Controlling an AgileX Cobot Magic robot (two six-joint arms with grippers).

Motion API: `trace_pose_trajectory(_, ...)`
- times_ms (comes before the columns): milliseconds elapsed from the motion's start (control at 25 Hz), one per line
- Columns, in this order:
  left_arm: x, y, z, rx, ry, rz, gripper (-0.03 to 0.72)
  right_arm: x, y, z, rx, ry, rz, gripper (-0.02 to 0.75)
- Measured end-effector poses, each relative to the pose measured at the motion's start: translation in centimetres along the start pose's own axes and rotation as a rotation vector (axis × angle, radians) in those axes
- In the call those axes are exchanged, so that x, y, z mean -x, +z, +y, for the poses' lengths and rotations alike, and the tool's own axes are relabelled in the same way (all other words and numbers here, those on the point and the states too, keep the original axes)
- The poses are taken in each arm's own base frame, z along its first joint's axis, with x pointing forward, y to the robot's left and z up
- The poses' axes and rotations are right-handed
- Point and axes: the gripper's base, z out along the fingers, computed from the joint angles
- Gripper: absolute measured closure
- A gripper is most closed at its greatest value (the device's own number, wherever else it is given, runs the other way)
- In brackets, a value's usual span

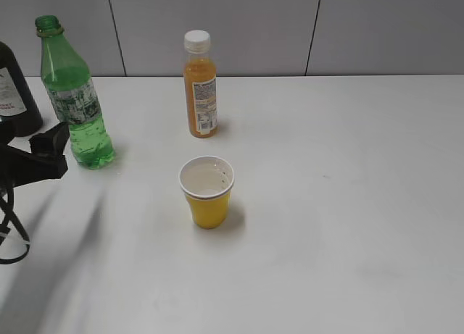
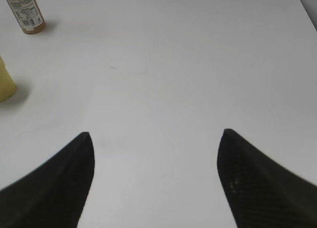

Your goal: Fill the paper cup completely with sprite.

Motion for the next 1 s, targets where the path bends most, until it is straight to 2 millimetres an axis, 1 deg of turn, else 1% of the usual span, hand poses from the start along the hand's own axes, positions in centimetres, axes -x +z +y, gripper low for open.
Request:
trace_pose_trajectory(120,0.7,-1.0,0.3,-0.001,-0.008,-0.027,0.065,0.0,0.0,0.0,0.000,0.000,0.000,0.144)
trace_pose_trajectory(280,2.0,-1.5,0.4,-0.012,-0.021,-0.074,0.067,0.0,0.0,0.0,0.000,0.000,0.000,0.144)
trace_pose_trajectory(560,2.5,-2.5,0.1,-0.065,0.032,0.043,0.076,0.0,0.0,0.0,0.000,0.000,0.000,0.144)
trace_pose_trajectory(760,4.0,-3.5,0.2,-0.090,0.069,0.044,0.079,0.0,0.0,0.0,0.000,0.000,0.000,0.144)
trace_pose_trajectory(1000,6.6,-3.8,-0.2,-0.149,0.123,0.088,0.082,0.0,0.0,0.0,0.000,0.000,0.000,0.144)
